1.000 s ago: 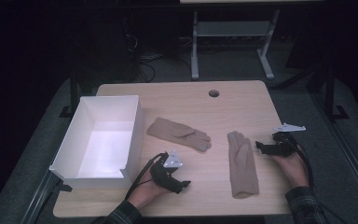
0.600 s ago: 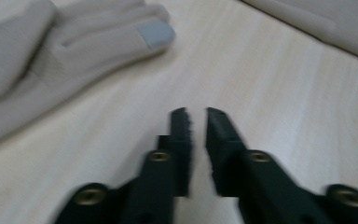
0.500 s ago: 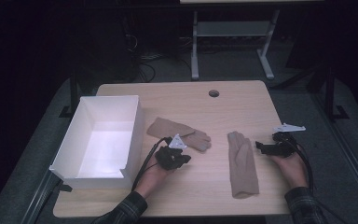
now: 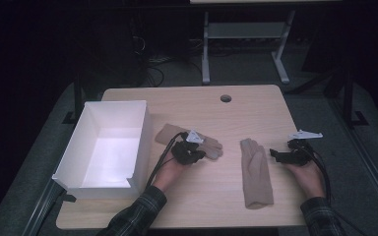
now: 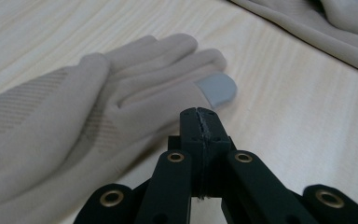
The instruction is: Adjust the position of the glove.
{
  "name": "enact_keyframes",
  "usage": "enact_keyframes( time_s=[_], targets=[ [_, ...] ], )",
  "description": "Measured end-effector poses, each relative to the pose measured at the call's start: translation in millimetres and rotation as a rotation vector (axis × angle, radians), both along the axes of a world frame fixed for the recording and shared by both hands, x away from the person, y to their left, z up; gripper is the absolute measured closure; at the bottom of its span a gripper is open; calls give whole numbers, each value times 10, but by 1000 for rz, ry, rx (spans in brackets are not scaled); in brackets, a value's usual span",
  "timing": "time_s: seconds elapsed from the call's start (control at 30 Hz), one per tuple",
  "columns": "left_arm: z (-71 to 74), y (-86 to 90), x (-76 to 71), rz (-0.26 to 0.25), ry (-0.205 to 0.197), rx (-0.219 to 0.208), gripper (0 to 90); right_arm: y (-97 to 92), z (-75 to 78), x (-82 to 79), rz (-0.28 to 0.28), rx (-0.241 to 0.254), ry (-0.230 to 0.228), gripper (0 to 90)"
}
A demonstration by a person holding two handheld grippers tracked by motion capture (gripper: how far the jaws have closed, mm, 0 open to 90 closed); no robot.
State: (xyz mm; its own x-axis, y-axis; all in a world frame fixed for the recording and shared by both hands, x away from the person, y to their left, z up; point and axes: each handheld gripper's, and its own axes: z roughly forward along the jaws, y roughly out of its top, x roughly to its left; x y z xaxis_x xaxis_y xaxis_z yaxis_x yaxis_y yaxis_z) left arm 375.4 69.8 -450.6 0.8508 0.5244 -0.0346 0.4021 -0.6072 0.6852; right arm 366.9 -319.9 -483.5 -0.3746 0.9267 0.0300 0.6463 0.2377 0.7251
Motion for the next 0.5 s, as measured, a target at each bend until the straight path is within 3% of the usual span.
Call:
enact_keyframes(
  time_s=[0.07,0.23,0.4,0.5],
  targets=[
    [21,-29,49,11,-7,-25,895,0,0,0,0,0,-1,166],
    [56,-80,87,3,-19,-23,895,0,0,-1,-1,0,0,166],
    [-136,-210,155,-15,22,-7,895,0,0,0,-1,0,0,166],
    [-151,-245,163,-18,19,-20,895,1,0,0,-1,0,-1,166]
  ],
)
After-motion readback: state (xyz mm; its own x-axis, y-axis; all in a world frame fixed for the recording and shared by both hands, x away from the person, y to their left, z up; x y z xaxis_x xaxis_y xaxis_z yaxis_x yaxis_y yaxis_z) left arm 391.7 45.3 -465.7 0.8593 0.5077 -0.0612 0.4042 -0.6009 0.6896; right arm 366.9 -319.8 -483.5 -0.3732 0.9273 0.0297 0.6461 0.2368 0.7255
